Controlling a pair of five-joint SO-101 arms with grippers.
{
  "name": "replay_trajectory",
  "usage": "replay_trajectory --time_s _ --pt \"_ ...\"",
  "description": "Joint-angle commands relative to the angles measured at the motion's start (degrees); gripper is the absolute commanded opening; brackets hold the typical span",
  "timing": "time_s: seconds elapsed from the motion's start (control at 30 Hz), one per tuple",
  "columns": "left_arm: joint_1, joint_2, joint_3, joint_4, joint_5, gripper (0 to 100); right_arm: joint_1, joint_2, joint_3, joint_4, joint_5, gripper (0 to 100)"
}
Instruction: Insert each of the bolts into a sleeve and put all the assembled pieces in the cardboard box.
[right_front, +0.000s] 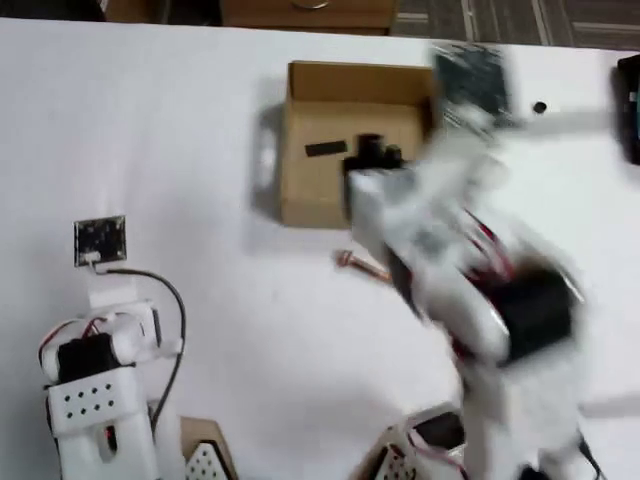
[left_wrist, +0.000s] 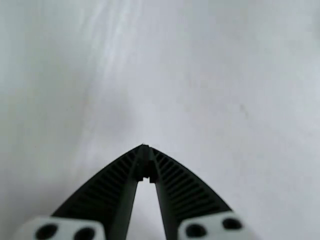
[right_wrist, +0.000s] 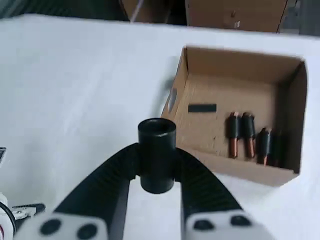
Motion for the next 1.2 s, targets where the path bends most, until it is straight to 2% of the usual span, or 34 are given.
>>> replay_trajectory --time_s 0.0,0.17,0.4,0.57,0.7,0.83,1.0,1.17 --pt "2.73 -0.62 -4.0 1.58 0.18 2 4.35 -9.71 -0.35 -1.27 2.55 2.0" --pt "8.18 -0.62 -7.52 3.87 0.18 2 9.54 -18.59 -0.35 -1.19 2.9 2.0" --pt "19.96 -0.62 -16.22 8.44 0.18 2 13.23 -29.58 -0.18 -1.01 2.9 2.0" --pt "31.74 -0.35 -23.87 12.13 0.35 2 13.41 -33.19 0.0 -0.75 2.9 2.0" --pt "42.55 -0.26 -32.31 18.64 5.54 2 13.41 -33.27 0.0 1.54 2.81 2.0" --pt "50.55 0.09 -41.1 22.15 8.7 2 13.41 -33.45 0.0 2.86 2.55 2.0" --pt "54.95 7.65 -50.95 28.13 11.25 2 13.41 -33.71 -0.18 2.86 2.46 2.0" --pt "55.47 19.08 -62.29 31.47 14.07 2 13.41 -33.8 -0.35 3.03 2.46 2.0"
